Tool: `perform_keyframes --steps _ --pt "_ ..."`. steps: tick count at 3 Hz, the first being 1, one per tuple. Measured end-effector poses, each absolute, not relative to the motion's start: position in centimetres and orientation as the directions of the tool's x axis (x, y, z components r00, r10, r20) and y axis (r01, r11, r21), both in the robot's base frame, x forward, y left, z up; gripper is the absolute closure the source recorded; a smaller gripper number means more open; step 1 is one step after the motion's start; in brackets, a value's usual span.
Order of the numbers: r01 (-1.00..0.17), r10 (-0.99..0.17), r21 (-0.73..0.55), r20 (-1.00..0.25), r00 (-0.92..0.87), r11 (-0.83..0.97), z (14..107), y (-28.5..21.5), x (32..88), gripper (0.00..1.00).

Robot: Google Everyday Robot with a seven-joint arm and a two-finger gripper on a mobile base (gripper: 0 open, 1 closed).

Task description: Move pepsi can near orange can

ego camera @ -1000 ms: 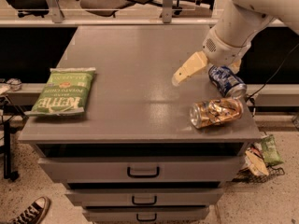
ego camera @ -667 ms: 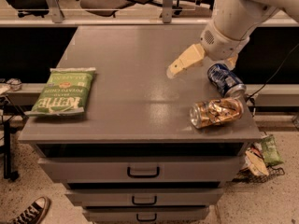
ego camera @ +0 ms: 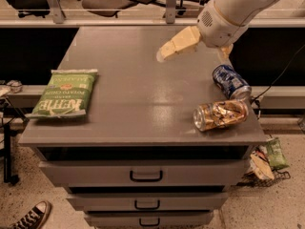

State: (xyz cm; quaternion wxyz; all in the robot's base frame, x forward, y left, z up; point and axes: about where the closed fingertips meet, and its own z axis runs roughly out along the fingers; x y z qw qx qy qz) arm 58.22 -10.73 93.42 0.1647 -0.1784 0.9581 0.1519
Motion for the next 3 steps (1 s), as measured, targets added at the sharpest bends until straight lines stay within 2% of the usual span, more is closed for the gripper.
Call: perform_keyframes --steps 3 --pt "-0.379 -0.264 0.206 -0.432 -0.862 0.902 94.1 -12.1 59.7 0.0"
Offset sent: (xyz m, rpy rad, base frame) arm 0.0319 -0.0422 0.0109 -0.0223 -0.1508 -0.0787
